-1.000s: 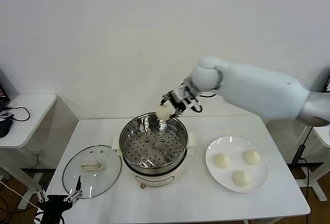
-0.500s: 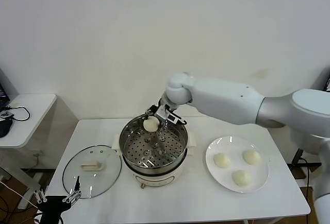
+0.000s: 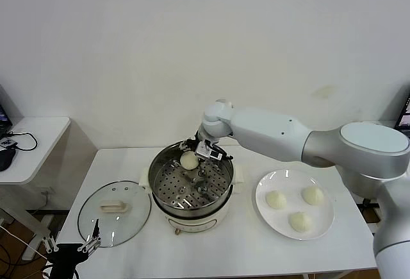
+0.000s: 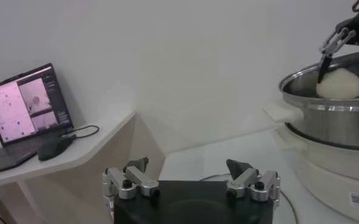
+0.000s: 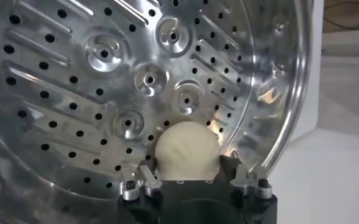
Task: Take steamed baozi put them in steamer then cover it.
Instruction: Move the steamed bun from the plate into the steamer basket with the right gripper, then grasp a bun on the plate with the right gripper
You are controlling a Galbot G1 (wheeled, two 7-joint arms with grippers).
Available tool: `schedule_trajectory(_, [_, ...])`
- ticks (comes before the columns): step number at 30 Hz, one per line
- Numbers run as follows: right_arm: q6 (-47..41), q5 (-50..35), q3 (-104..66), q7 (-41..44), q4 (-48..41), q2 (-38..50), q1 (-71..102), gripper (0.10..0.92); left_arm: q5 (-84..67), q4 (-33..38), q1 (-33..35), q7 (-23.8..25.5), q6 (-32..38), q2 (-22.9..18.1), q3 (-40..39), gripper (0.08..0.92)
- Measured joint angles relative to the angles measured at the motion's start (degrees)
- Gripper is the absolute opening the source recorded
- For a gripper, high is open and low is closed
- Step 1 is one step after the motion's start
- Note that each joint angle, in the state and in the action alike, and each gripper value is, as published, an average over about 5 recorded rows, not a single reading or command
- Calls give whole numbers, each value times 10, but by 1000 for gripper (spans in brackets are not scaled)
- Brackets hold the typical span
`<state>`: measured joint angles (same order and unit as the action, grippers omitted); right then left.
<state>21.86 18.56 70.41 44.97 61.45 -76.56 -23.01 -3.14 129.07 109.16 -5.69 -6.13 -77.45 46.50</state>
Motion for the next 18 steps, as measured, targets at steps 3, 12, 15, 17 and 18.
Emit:
schedule_trajectory(3, [4, 5, -3, 0, -2, 1, -2, 812, 0, 0, 0, 0, 0, 0, 0, 823])
schedule_trajectory(12, [-49, -67, -1, 33, 52, 38, -54, 823, 0, 1, -2, 0, 0, 1, -3, 823])
schedule_trajectory(15, [-93, -113, -2, 50, 88, 67, -78, 823, 0, 2, -2, 0, 0, 3, -3, 823])
schedule_trajectory(17, [-127, -142, -4, 61, 113, 91, -92, 823, -1, 3, -2, 0, -1, 5, -2, 823])
schedule_trajectory(18, [-143, -156, -6, 66, 126, 104, -97, 823, -2, 4, -2, 1, -1, 7, -1, 823])
